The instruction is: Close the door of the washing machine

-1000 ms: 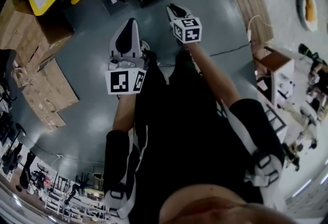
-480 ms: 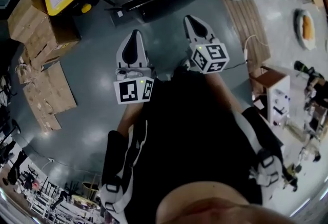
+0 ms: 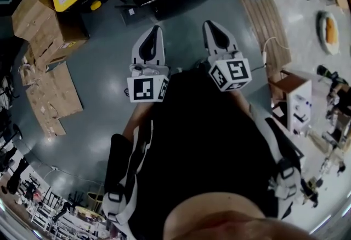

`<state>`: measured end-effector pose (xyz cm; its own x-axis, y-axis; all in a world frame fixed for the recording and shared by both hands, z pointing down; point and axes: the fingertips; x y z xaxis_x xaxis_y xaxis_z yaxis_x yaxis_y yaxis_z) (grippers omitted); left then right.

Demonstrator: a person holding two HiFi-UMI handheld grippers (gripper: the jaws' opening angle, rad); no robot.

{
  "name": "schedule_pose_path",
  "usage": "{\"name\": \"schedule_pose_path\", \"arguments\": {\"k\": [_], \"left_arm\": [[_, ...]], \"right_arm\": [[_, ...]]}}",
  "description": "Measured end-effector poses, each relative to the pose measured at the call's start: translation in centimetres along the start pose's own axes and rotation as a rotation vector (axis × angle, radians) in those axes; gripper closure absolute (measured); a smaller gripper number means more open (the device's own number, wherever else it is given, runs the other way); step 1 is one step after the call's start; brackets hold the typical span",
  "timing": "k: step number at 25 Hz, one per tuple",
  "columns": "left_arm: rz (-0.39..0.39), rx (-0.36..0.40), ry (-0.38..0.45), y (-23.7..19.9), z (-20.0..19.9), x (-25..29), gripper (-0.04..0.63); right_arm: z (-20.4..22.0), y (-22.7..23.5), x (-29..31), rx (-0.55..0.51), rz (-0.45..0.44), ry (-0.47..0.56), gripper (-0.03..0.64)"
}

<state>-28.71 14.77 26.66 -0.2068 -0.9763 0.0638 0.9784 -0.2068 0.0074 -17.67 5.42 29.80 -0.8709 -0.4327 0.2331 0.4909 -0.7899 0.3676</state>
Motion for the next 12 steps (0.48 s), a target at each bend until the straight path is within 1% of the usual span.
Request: {"name": "schedule_pose_path", "arguments": {"k": [4, 9, 12], "left_arm": [[0.007, 0.0, 0.009, -0.32, 0.21, 0.38, 0.591], [0.0, -0.004, 0.003, -0.64, 0.43, 0.17, 0.591], [-0.002, -0.019, -0.001, -0.66, 0.51, 0.07, 0.591]], "right_arm": [[0.26, -0.5, 0.43, -0.019, -0.007, -0.007, 0.611], [0.76, -0.45, 0.53, -0.013, 0.011, -0.013, 0.611], [0.99, -0.56, 0.6, -0.022, 0.008, -0.02, 0.611]]}}
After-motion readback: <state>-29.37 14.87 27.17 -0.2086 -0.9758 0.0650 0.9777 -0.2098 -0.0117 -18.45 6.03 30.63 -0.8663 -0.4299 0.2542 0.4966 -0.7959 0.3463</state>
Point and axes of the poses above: the fingertips, and each gripper's own axes: x forward along the fingers, y to its right, z out of its underside, and after that the axes turned 9 degrees about x, right-handed
